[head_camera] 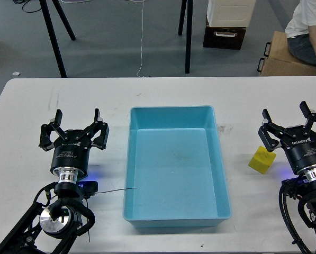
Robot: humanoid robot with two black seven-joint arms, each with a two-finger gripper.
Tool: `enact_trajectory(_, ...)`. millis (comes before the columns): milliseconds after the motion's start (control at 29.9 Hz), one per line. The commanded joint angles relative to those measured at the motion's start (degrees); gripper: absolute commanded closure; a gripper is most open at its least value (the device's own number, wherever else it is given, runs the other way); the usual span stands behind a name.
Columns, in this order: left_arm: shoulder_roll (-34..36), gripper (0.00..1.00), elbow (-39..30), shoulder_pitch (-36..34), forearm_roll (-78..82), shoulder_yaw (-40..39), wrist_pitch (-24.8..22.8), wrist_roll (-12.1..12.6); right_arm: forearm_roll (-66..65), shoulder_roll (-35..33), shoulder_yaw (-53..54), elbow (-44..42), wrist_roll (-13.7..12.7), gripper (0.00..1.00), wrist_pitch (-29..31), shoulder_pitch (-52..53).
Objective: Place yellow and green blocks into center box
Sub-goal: 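Raise the right gripper and move it toward the yellow cube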
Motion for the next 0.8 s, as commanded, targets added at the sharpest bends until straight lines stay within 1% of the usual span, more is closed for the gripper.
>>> enact_trajectory(0, 0.0, 0.0, 0.0, 0.0, 0.0, 0.0, -0.1, -0.4, 0.0, 0.0, -0.1, -0.1, 0.0, 0.01, 0.1, 0.0)
enact_trajectory(167, 0.0, 0.0, 0.1, -0.1, 0.1, 0.1, 0.0, -0.6, -1.0, 0.0, 0.0, -0.8, -0.1, 0.01, 0.5, 0.3)
enact_trajectory(234, 0.0, 0.0, 0.2, 0.0, 0.1, 0.1, -0.1, -0.6, -4.4, 0.0, 0.0, -2.1, 0.0, 0.01, 0.5, 1.2)
enact_trajectory(434, 0.0, 0.0, 0.9, 0.0, 0.1, 0.1, -0.1, -0.6, -24.2, 0.0, 0.8, -3.6, 0.5, 0.01, -0.5, 8.2)
enact_trajectory(501, 0.0, 0.0, 0.9, 0.0, 0.1, 0.1, -0.1, -0.6, -32.0, -2.4, 0.8, -4.0, 0.5, 0.01, -2.1, 11.0)
enact_trajectory(568, 0.0, 0.0, 1.0, 0.0, 0.1, 0.1, -0.1, -0.7, -39.3, -4.8, 0.8, -4.0, 0.5, 0.01, -5.6, 13.9)
enact_trajectory(668, 0.0, 0.0, 1.0, 0.0, 0.1, 0.0, -0.2, -1.0, -47.4, -8.8, -1.2, -3.9, 0.7, 0.01, -8.4, 18.6)
enact_trajectory(735, 0.0, 0.0, 1.2, 0.0, 0.1, 0.0, -0.3, -1.0, -55.7, -11.8, -4.6, -4.0, 2.3, 0.03, -8.5, 21.7)
enact_trajectory(768, 0.0, 0.0, 1.5, 0.0, 0.1, 0.1, -0.3, -1.0, -60.6, -13.5, -6.5, -4.0, 4.5, 0.04, -8.5, 23.2)
